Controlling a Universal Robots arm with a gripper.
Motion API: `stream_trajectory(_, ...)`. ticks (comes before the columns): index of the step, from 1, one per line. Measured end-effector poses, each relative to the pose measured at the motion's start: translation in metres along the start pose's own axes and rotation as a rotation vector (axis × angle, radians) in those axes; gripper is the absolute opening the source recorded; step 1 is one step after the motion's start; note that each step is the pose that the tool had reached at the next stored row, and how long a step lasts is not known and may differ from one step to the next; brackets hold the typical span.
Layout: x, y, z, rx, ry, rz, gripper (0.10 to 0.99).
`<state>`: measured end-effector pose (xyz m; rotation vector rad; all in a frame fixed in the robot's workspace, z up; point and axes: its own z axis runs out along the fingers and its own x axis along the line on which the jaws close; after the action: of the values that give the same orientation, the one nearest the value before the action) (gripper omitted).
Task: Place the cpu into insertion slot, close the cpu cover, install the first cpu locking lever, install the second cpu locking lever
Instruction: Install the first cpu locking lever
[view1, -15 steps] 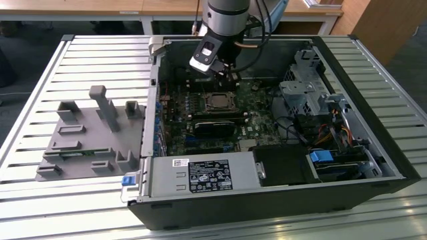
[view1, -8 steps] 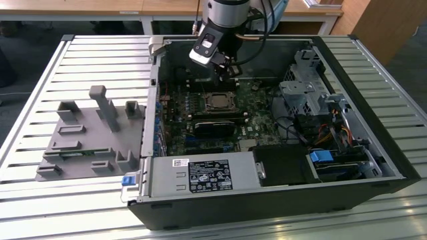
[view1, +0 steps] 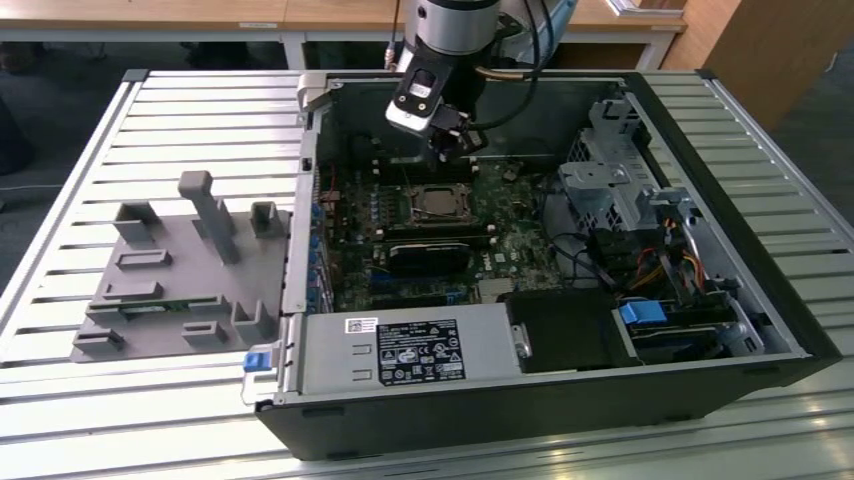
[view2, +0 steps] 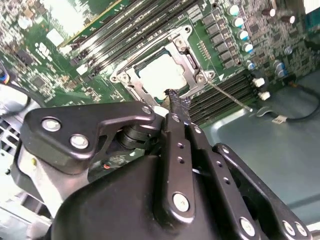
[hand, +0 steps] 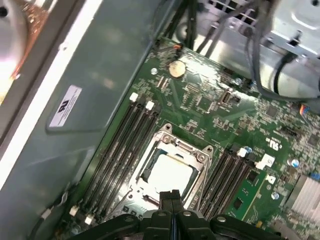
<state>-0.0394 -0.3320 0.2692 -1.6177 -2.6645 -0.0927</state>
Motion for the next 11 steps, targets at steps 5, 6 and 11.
stream_trajectory(5,0.0,0.0,0.0,0.003,0.0023,-0.06,0.106)
stream_trajectory(6,0.0,0.0001,0.0,0.003,0.0026,-0.066,0.106)
stream_trajectory(11,0.0,0.0001,0.0,0.005,0.0035,-0.09,0.106)
